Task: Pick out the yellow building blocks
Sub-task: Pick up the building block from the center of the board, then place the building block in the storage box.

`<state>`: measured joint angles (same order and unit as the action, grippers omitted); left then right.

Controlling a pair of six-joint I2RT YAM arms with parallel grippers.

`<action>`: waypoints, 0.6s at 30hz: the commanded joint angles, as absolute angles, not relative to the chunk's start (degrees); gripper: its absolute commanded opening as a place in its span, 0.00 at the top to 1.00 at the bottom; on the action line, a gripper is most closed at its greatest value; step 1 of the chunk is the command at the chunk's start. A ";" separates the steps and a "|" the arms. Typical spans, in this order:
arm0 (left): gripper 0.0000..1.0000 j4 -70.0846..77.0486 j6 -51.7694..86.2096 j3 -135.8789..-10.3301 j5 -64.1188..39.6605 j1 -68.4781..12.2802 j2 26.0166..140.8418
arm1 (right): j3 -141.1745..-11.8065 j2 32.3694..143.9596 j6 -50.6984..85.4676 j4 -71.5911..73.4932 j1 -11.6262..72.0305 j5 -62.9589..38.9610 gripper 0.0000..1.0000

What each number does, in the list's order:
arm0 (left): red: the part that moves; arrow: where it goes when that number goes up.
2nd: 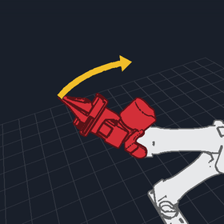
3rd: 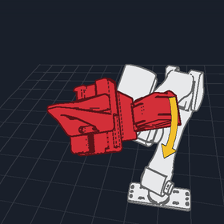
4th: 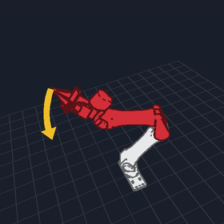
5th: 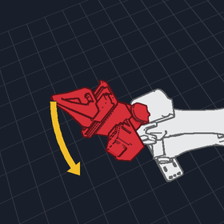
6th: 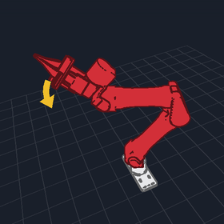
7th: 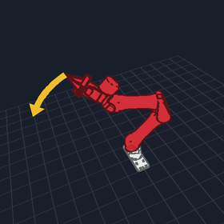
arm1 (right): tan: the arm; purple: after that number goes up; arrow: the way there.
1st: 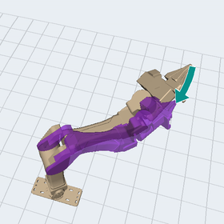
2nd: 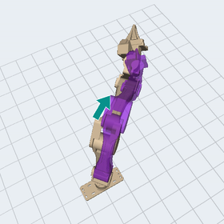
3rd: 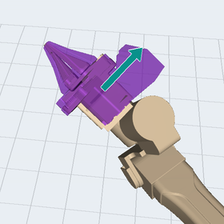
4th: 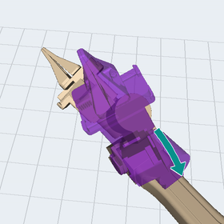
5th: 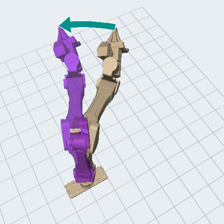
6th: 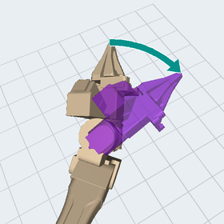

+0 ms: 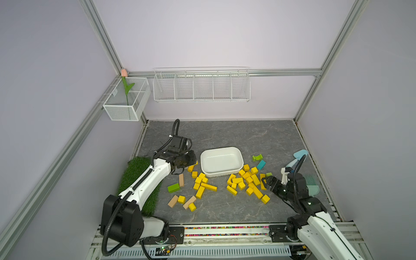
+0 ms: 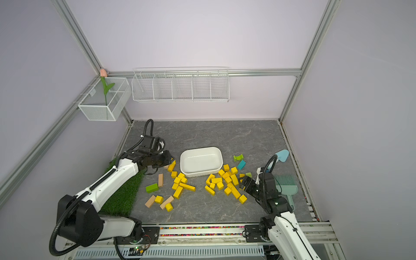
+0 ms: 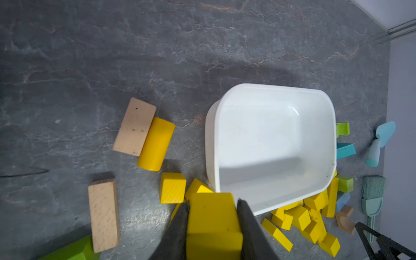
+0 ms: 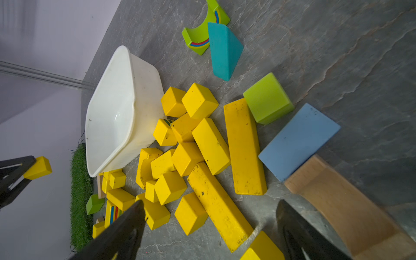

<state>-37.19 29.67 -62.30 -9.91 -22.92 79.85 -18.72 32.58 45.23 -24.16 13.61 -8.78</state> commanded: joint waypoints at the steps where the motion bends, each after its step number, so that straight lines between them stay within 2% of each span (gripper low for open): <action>1: 0.74 -41.61 27.57 -69.00 -8.03 -25.72 85.27 | -17.89 32.25 46.05 -24.52 13.87 -8.36 0.09; 11: 0.78 -46.23 26.10 -86.42 -5.33 -31.23 103.17 | -17.84 31.33 45.88 -25.00 13.71 -8.29 0.09; 18: 0.85 -48.03 26.39 -91.29 -2.21 -32.48 110.45 | -17.75 31.52 45.88 -24.70 13.71 -8.44 0.09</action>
